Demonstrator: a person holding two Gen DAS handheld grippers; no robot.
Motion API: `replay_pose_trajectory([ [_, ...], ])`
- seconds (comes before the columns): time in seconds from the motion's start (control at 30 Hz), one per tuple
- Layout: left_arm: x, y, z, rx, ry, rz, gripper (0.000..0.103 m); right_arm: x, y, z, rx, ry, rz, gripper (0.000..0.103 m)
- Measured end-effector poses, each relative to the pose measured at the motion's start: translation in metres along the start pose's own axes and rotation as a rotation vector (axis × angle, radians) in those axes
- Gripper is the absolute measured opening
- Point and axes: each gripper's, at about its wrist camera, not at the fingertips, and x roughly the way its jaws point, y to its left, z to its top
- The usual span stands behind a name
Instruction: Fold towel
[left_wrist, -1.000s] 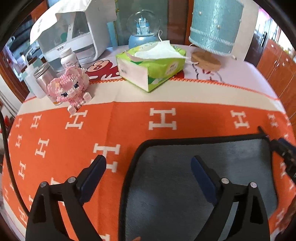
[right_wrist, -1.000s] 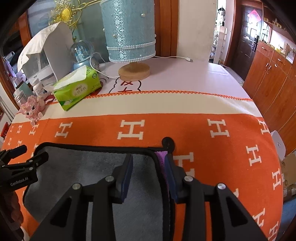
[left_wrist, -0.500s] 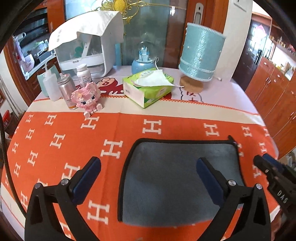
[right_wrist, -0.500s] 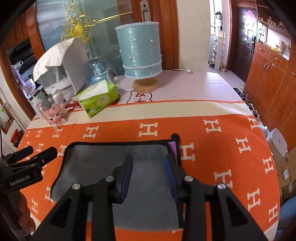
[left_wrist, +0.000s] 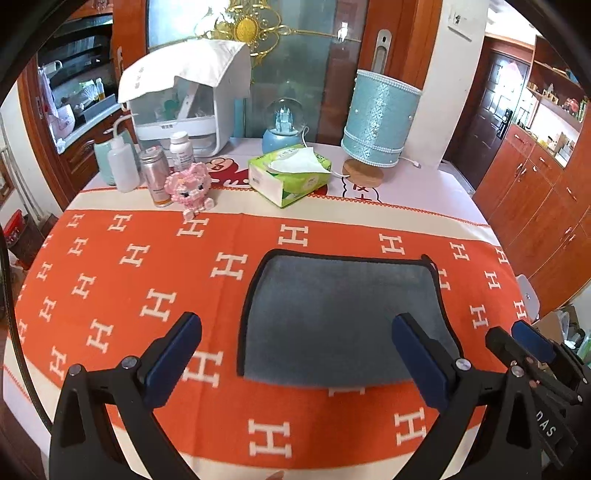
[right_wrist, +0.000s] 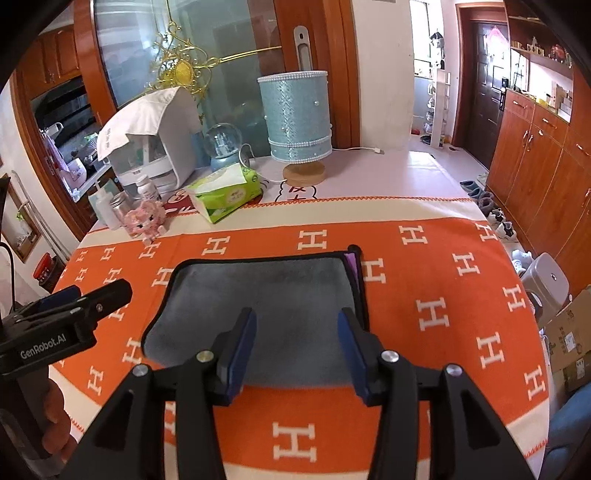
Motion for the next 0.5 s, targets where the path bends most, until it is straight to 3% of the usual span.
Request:
replay_pose_trajectory([
  [0.5,-0.088,0.011,-0.056,0.061,-0.055,0.026,0.102,-0.063,0.021,-0.056,-0.03,-0.003,0.003,0.055],
])
